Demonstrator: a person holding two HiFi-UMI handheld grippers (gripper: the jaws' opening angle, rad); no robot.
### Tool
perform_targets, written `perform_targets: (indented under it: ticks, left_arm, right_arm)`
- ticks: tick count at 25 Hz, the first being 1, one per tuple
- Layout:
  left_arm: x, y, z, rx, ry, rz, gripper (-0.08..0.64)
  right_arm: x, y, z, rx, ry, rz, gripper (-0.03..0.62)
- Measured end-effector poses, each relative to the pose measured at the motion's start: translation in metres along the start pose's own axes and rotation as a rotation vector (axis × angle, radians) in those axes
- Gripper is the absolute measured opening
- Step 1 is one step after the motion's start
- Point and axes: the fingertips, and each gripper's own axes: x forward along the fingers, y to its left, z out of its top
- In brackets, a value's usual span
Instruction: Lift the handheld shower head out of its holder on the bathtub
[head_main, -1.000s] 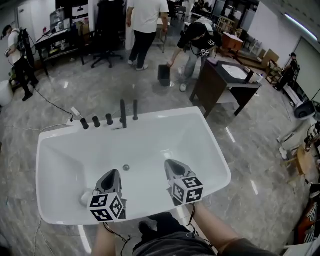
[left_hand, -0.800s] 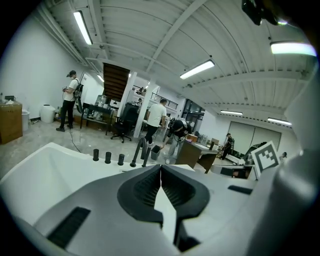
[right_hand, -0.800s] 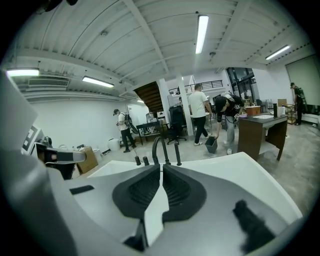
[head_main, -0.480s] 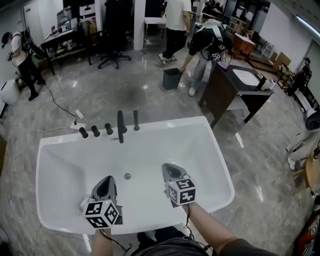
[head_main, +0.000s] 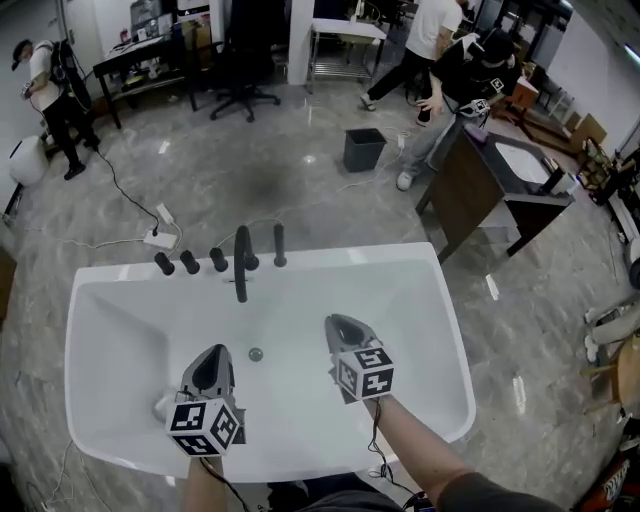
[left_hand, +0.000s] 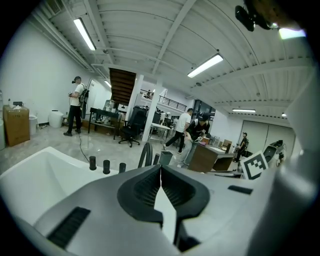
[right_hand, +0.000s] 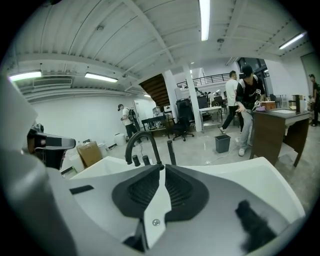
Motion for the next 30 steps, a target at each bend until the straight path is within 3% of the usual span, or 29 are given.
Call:
perform_targets:
  ticks: [10, 15, 19, 22, 26, 30]
  left_arm:
    - [0.060, 0.022, -0.007, -0.011, 0.009, 0.023, 0.015]
    - [0.083, 0.033, -0.019, -0.007, 0.034, 0.035, 0.015]
    - [0.102, 0.039, -0.025, 0.015, 0.042, 0.026, 0.015]
    - [0.115, 0.045, -0.030, 0.043, 0.051, 0.013, 0.015]
    - [0.125, 0.058, -0.033, 0.010, 0.034, 0.011, 0.015]
    - [0.135, 0.071, -0.039, 0.020, 0.022, 0.025, 0.015]
  right_arm:
    - [0.083, -0.030, -0.003, -0.008, 0.008, 0.006, 0.034]
    - [0.117, -0.030, -0.015, -0.005, 0.028, 0.054, 0.119]
    - [0.147, -0.036, -0.021, -0.028, 0.035, 0.042, 0.198]
    - [0.174, -0.043, -0.026, -0.024, 0.033, 0.030, 0.218]
    - [0.208, -0.048, -0.031, 0.008, 0.031, 0.025, 0.218]
    - [0.238, -0.051, -0.032, -0.032, 0.018, 0.005, 0.218]
